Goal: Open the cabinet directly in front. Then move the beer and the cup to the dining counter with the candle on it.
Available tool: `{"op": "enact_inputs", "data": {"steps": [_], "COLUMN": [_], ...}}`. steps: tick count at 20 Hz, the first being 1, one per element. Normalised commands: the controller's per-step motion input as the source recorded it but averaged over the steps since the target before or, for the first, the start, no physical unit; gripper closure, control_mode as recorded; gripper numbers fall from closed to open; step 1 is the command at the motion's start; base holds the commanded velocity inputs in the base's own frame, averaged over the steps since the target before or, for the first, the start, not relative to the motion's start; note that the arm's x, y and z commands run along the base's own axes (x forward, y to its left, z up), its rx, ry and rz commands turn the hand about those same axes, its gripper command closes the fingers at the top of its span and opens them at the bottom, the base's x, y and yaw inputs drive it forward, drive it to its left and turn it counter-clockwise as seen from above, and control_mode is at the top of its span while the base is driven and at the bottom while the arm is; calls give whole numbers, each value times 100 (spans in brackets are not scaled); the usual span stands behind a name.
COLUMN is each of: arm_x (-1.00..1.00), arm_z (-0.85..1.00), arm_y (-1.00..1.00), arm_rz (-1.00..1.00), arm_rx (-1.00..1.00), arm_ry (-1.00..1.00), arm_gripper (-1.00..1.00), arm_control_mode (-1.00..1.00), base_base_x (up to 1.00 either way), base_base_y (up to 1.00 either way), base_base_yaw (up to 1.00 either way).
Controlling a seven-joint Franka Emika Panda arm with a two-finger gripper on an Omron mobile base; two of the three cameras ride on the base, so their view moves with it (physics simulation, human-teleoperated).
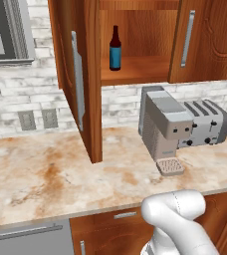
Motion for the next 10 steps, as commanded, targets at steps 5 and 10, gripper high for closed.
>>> {"op": "enact_inputs", "data": {"steps": [5, 10], "arm_x": [32, 48], "arm_z": [3, 1], "arm_y": [0, 0], "arm_rz": [0, 0], "arm_rx": [1, 3], "arm_ry": [0, 0], "arm_gripper": [-100, -100], "arm_control_mode": [-100, -100], "base_base_x": [0, 0], "base_base_y": [0, 0], "base_base_yaw": [0, 0]}}
